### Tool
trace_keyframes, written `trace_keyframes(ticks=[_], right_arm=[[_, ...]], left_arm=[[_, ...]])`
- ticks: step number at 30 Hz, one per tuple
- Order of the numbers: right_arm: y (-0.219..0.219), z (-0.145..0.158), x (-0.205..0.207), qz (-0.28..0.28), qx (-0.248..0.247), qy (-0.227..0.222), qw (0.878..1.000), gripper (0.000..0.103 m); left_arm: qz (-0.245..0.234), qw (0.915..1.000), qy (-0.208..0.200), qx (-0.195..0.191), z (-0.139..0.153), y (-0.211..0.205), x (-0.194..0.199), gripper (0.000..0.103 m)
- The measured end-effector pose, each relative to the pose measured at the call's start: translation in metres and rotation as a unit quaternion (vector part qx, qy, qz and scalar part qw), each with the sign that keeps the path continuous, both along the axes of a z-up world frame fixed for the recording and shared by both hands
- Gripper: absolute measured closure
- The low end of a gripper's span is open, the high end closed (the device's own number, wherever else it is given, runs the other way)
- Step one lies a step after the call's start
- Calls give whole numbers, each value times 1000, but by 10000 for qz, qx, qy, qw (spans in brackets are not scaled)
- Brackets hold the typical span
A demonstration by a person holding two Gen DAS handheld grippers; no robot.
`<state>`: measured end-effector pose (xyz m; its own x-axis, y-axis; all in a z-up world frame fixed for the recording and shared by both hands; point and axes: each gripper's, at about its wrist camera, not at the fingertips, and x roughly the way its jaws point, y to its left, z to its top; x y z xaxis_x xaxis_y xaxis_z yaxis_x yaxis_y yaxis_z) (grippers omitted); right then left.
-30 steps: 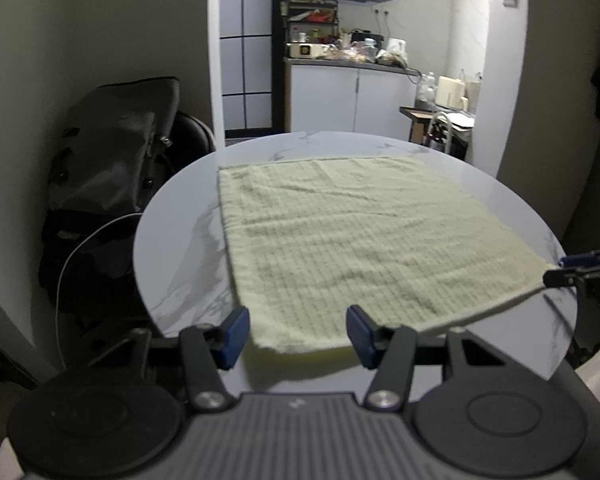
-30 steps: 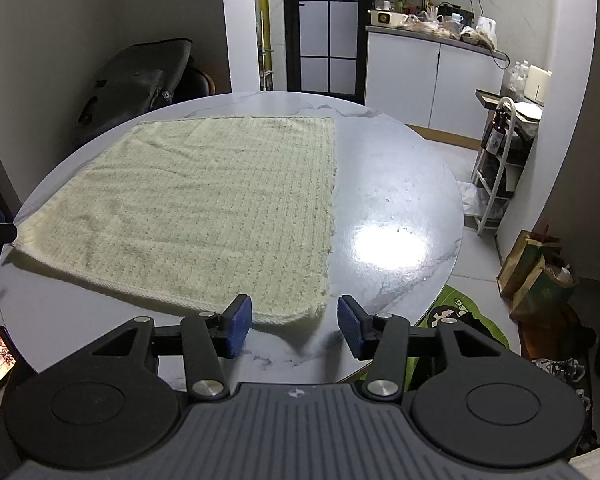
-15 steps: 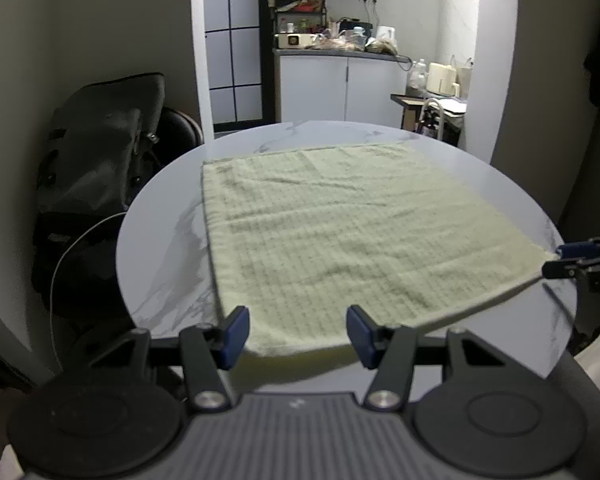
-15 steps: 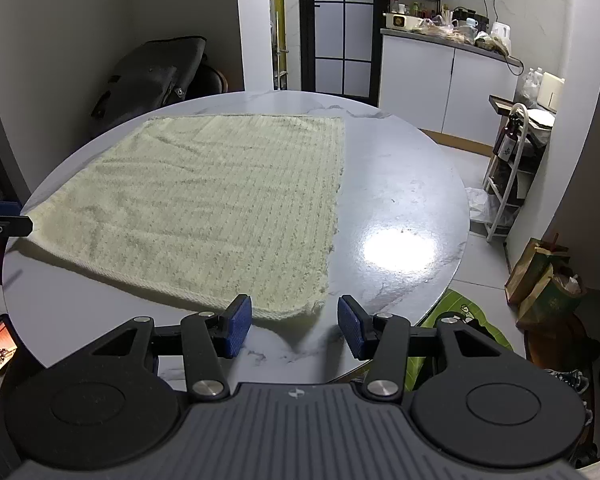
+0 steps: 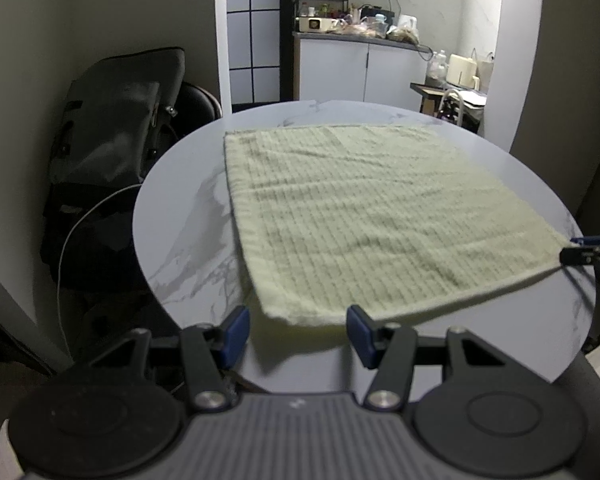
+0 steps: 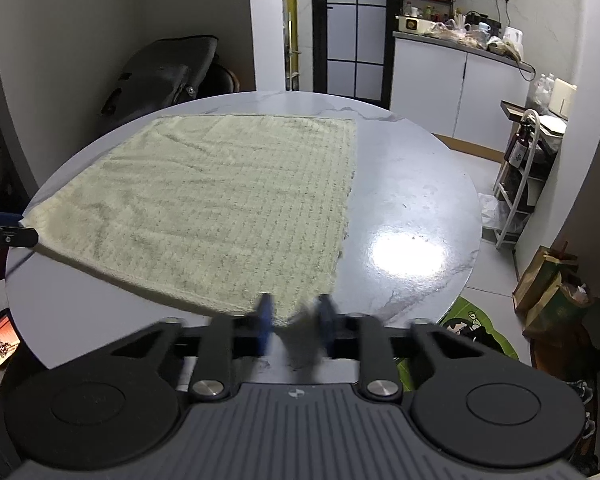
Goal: Fold towel
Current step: 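Close the right gripper on a towel corner while the left gripper grips the adjacent corner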
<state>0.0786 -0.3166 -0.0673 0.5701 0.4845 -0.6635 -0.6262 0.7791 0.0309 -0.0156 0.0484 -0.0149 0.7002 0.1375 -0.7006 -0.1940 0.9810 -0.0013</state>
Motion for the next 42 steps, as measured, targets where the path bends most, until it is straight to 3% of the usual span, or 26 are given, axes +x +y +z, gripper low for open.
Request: trace_keyframes(ticks=[28,34,42], right_arm=[[25,48,7,252,141,-557,9980,99],[39,60,10,396,193,-735,9963,99],[55,69,15,528,227,-877,9945,99]], left_arm=[[205,9994,-218,-182,-1,21,-12,47],[153,9991,-273,-270,0,22,-14,66],[83,9983,-427,-399,4,21,-9,81]])
